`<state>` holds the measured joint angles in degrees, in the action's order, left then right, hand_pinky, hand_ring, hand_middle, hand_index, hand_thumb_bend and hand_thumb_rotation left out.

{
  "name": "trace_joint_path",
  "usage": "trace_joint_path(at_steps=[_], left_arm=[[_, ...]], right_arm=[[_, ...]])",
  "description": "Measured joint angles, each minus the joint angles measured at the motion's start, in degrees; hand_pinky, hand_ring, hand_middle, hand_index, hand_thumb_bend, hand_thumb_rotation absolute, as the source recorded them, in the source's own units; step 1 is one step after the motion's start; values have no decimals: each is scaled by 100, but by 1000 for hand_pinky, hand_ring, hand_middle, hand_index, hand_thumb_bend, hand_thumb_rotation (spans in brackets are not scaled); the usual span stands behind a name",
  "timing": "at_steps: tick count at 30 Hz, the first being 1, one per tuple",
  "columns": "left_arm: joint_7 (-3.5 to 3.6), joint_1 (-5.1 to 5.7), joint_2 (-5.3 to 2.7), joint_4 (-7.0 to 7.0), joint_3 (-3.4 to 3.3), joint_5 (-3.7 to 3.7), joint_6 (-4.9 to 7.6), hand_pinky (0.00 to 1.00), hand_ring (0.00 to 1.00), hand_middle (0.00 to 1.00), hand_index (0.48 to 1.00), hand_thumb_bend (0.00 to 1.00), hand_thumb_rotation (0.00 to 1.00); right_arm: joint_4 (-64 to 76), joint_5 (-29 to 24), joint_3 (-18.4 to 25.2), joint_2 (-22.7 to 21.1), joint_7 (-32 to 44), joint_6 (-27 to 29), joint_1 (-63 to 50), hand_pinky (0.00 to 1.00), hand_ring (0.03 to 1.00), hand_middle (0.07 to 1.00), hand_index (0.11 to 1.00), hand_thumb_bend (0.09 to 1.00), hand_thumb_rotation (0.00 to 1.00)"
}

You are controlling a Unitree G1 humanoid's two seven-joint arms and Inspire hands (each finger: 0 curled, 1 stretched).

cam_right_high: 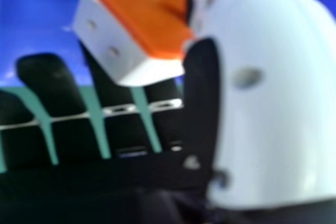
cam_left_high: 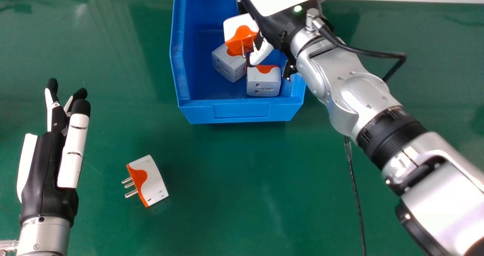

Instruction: Pick all objects and put in blue box

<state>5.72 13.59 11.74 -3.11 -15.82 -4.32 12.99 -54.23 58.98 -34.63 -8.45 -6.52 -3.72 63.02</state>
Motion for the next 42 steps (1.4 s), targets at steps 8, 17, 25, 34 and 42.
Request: trace_joint_path(at_steps=[8,17,25,34,42], left_arm=[[-76,1,-20,-6,85,92,0,1000,958,946,962,544,977],[-137,-37,-64,-3,105,205,-1,1000,964,952,971,568,996],[-155,-68,-63,32,118,205,0,1000,968,951,969,545,998],[-168,-107,-73,39,114,192,-6,1000,960,945,962,515,1000],[-198,-107,-102,25,115,201,-76,1000,962,948,962,539,995]], right_arm=[[-601,-14,-438,294,347,-67,379,55,109,192,479,512,117],[-364,-235,-419,392,26,-411,318,569,705,787,798,655,571],[206,-262,-443,257,67,-521,37,894,992,998,989,686,797],[1310,-277,-278,-51,-53,-788,-578,910,1000,1000,981,605,858],[3964,-399,225,-591,-562,-555,-2553,830,945,976,960,472,776]])
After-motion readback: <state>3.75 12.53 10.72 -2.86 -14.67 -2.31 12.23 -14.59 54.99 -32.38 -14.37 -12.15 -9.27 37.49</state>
